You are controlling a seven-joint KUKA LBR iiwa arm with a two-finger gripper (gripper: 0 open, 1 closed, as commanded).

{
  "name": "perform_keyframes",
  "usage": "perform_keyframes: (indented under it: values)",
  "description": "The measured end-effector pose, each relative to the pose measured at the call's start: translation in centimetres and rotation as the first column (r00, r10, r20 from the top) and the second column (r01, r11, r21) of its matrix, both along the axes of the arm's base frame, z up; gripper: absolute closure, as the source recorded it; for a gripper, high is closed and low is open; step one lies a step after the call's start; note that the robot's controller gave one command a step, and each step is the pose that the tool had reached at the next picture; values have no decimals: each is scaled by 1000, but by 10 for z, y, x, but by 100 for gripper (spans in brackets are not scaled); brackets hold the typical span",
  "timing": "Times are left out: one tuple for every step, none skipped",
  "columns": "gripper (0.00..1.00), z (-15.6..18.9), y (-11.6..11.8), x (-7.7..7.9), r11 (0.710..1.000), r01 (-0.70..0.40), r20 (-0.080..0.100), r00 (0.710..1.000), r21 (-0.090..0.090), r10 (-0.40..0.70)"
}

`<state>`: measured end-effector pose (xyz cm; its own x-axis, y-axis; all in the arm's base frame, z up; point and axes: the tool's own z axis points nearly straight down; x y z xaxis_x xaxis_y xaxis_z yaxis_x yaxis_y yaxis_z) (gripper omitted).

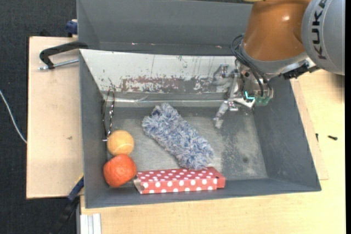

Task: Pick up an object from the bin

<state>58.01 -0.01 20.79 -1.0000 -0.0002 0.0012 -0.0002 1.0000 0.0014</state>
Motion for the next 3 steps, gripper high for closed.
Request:
perform_keyframes:
  values:
    - [0,2,0,1,1000,0,3,1000,0,0]
    - [100,-131,42,-5,993,-116,9,993,-2,116]
    - [100,-131,42,-5,993,-116,9,993,-2,116]
